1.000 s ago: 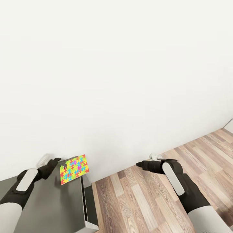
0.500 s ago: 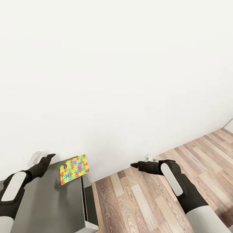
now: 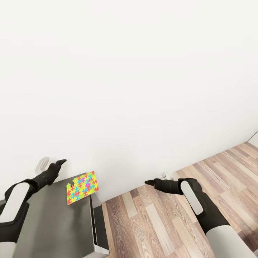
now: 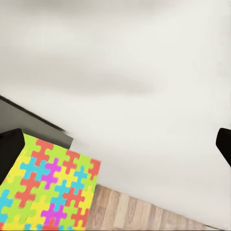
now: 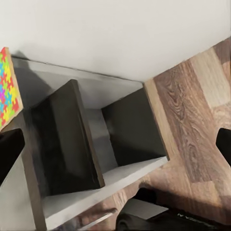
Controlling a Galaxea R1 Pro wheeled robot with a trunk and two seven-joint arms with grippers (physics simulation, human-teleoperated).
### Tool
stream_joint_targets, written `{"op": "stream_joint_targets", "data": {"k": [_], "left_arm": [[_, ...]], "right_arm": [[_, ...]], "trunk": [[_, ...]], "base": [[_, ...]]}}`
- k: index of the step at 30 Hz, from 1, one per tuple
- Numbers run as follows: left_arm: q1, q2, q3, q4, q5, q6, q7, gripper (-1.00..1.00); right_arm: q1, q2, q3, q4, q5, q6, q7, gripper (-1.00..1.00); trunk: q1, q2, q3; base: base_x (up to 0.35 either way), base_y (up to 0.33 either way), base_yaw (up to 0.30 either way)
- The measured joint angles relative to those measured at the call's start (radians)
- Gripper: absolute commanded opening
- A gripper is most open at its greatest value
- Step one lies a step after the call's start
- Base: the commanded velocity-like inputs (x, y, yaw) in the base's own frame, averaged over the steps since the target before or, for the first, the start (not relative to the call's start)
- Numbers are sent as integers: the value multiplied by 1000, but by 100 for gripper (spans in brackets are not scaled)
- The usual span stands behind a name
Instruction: Put all the toys in the child's room - the three board games (two on the bed and one on the table), the two jigsaw puzzles on the table, and the tennis ball on the table - inside the toy box on the table in the child's room.
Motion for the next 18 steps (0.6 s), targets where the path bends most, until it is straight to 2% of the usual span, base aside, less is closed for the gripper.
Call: {"op": "stream_joint_targets", "data": {"k": [1, 2, 3, 4, 6, 7, 9, 10, 12, 13, 14, 15, 17, 18], "left_arm": [[0, -1, -19, -31, 3, 5, 36, 100], [0, -1, -19, -32, 2, 5, 37, 100], [-1, -4, -39, -59, 6, 9, 76, 100], [-1, -4, -40, -60, 6, 9, 77, 100], [-8, -17, -84, -107, 12, 14, 159, 100], [-8, -17, -85, -108, 11, 14, 161, 100], [-30, -45, -127, -140, 15, 17, 249, 100], [-31, -45, -128, -140, 13, 18, 251, 100], [-64, -79, -161, -159, 17, 19, 357, 100], [-65, -79, -161, -159, 16, 20, 359, 100], [-83, -97, -173, -164, 18, 20, 418, 100], [-84, -97, -174, -165, 17, 20, 420, 100], [-117, -132, -193, -172, 21, 21, 539, 100], [-118, -132, -193, -172, 20, 22, 541, 100]], "right_arm": [[-15, 6, -16, 51, 0, 0, 5, 100], [-15, 6, -17, 52, -2, 0, 5, 100], [-35, 12, -35, 111, -1, 1, 9, 100], [-36, 13, -36, 113, -3, 1, 9, 100], [-85, 23, -78, 245, -5, 2, 18, 100], [-86, 23, -79, 247, -7, 2, 18, 100], [-143, 29, -116, 375, -7, 2, 28, 100], [-144, 30, -117, 377, -8, 2, 28, 100], [-197, 32, -139, 475, -11, 1, 36, 100], [-198, 32, -139, 477, -11, 1, 36, 100], [-218, 32, -146, 511, -12, 1, 40, 100], [-219, 32, -146, 512, -12, 1, 40, 100], [-249, 33, -157, 560, -13, 2, 57, 100], [-249, 33, -157, 561, -13, 2, 57, 100]], "trunk": [[0, 0, 0], [0, 0, 0], [0, 0, 0], [0, 0, 0], [0, 0, 0], [0, 0, 0], [0, 0, 0], [0, 0, 0], [0, 0, 0], [0, 0, 0], [0, 0, 0], [0, 0, 0], [0, 0, 0], [0, 0, 0]], "base": [[0, 0, 0], [0, 0, 0], [0, 0, 0], [0, 0, 0], [0, 0, 0], [0, 0, 0], [0, 0, 0], [0, 0, 0], [0, 0, 0], [0, 0, 0], [0, 0, 0], [0, 0, 0], [0, 0, 0], [0, 0, 0]]}}
